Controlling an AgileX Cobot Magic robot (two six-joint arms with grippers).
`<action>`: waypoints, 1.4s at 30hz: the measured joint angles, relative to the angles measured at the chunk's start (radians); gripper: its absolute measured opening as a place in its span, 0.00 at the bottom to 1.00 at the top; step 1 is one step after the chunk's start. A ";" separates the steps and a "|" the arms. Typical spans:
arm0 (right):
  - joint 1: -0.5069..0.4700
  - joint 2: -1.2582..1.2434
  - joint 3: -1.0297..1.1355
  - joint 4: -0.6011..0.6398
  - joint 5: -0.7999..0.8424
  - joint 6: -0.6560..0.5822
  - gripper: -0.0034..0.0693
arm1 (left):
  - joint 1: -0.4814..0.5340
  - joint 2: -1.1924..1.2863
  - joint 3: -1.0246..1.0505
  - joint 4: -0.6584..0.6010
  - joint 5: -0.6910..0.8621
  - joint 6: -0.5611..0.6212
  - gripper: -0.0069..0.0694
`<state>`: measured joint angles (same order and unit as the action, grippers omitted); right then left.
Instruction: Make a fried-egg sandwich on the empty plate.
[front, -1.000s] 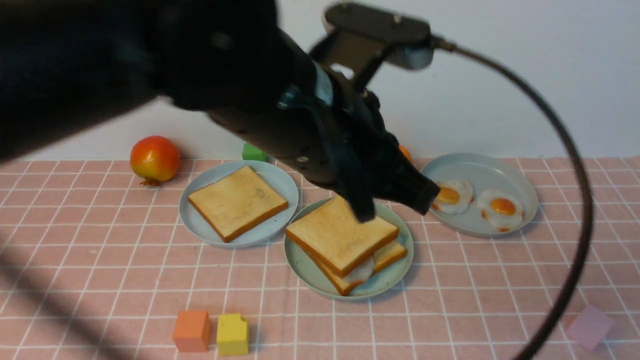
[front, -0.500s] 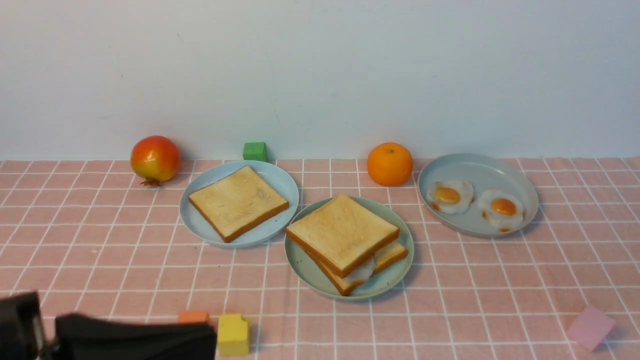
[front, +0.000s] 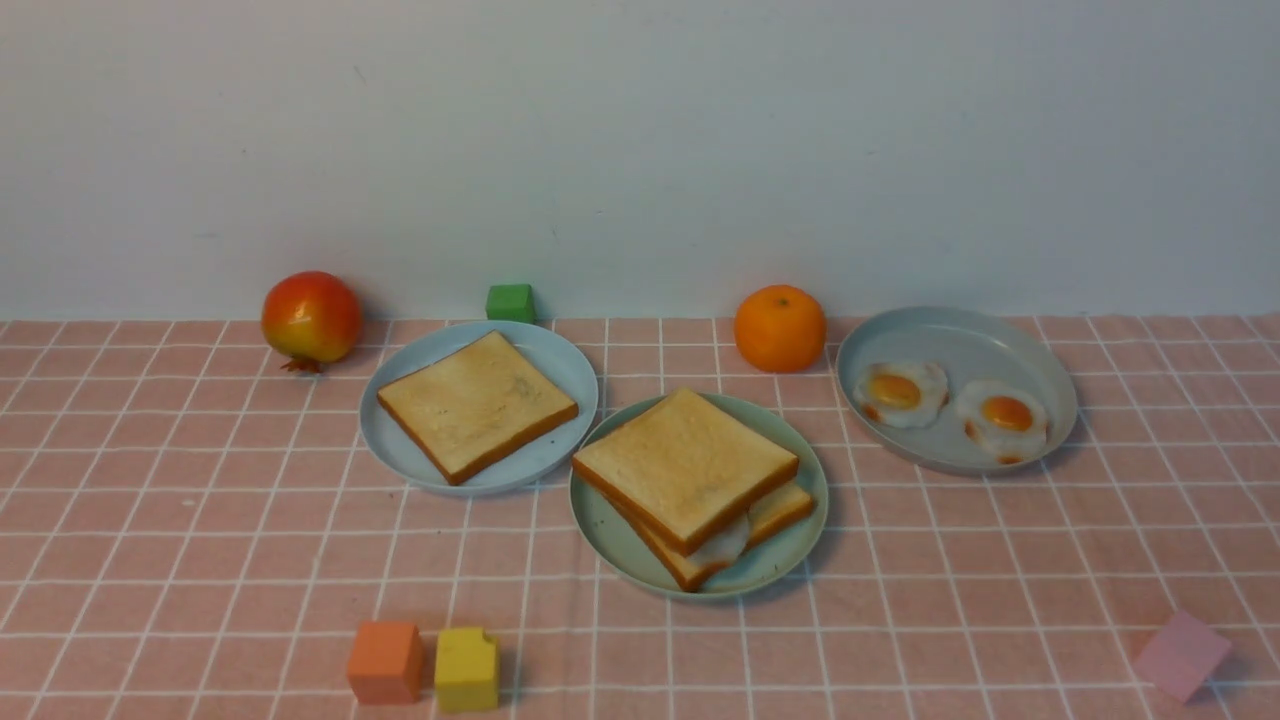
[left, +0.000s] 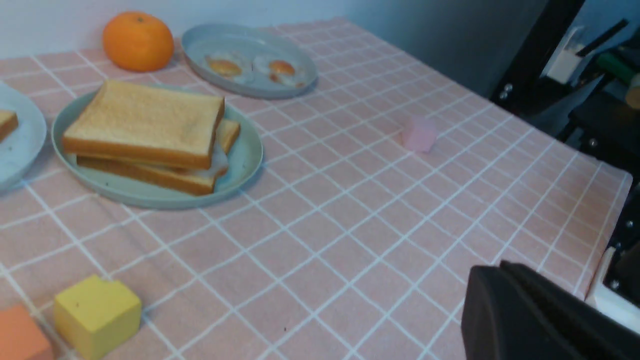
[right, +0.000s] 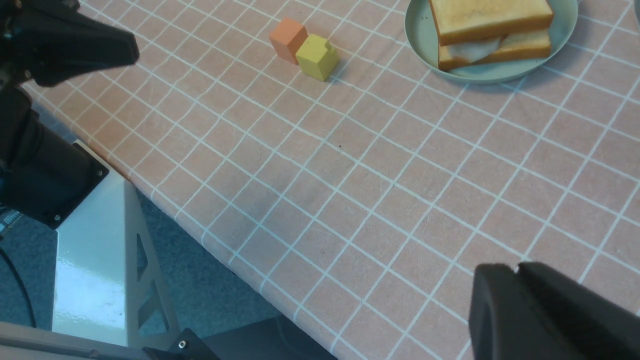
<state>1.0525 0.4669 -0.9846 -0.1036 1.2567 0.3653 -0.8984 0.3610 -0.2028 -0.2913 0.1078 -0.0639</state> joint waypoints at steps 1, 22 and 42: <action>0.000 0.000 0.000 0.000 0.000 0.000 0.17 | 0.000 0.000 0.005 0.000 0.010 0.000 0.11; -0.896 -0.187 0.453 0.120 -0.550 -0.338 0.04 | 0.000 0.000 0.018 0.000 0.159 -0.001 0.11; -1.067 -0.480 1.008 0.167 -0.863 -0.372 0.04 | 0.000 0.001 0.018 0.001 0.160 -0.001 0.11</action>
<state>-0.0142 -0.0130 0.0238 0.0632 0.3936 -0.0071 -0.8984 0.3621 -0.1847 -0.2904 0.2682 -0.0647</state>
